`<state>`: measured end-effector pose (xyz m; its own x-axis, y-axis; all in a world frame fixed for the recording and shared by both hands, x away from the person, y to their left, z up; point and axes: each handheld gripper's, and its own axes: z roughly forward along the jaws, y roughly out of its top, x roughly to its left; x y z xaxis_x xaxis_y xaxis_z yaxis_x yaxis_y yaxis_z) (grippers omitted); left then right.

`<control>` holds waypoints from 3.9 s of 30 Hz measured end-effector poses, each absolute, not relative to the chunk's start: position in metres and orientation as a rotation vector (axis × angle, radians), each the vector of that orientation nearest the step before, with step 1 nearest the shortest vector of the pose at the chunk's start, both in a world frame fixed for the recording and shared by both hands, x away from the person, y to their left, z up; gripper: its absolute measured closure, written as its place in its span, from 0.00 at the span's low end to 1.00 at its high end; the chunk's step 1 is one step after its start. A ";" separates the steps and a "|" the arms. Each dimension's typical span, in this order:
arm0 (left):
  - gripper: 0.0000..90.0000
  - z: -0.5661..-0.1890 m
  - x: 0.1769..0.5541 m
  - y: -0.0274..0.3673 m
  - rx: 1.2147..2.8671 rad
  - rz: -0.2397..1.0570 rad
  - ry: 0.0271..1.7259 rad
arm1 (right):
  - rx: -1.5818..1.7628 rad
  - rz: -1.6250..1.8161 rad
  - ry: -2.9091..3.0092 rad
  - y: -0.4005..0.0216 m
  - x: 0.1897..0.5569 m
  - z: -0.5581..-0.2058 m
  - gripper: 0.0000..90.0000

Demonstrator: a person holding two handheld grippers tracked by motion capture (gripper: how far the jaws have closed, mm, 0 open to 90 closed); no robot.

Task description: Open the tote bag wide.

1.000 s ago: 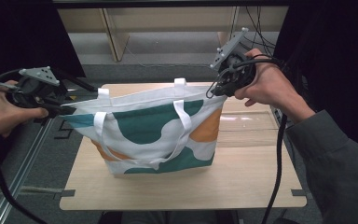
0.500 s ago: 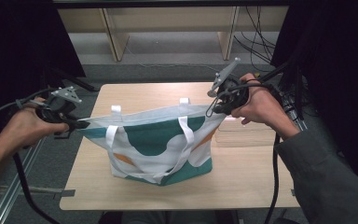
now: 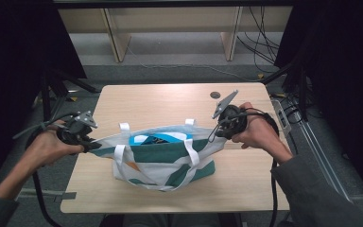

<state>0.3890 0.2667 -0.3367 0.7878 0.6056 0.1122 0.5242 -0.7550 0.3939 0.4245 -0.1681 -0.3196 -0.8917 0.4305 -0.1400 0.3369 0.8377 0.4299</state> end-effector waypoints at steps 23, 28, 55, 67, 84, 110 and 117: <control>0.94 -0.473 0.401 0.267 2.523 0.166 0.986 | 0.730 0.715 2.790 -0.175 0.420 -0.432 0.96; 0.94 -0.486 0.404 0.269 2.469 0.164 1.008 | 0.847 0.708 2.768 -0.176 0.415 -0.457 0.96; 0.62 -0.435 0.404 0.270 2.402 0.266 0.979 | 0.942 1.084 2.540 -0.179 0.406 -0.425 0.62; 0.59 -0.434 0.429 0.231 2.480 0.205 0.822 | 0.629 1.188 2.756 -0.116 0.379 -0.417 0.50; 0.94 -0.480 0.485 0.238 2.397 0.195 1.059 | 0.304 0.663 3.048 -0.097 0.363 -0.486 0.91; 0.43 -0.421 0.382 0.220 2.245 0.050 0.761 | 0.733 1.124 2.619 -0.152 0.383 -0.418 0.55; 0.38 -0.451 0.381 0.207 2.278 -0.083 0.688 | 0.759 1.055 2.599 -0.151 0.400 -0.424 0.57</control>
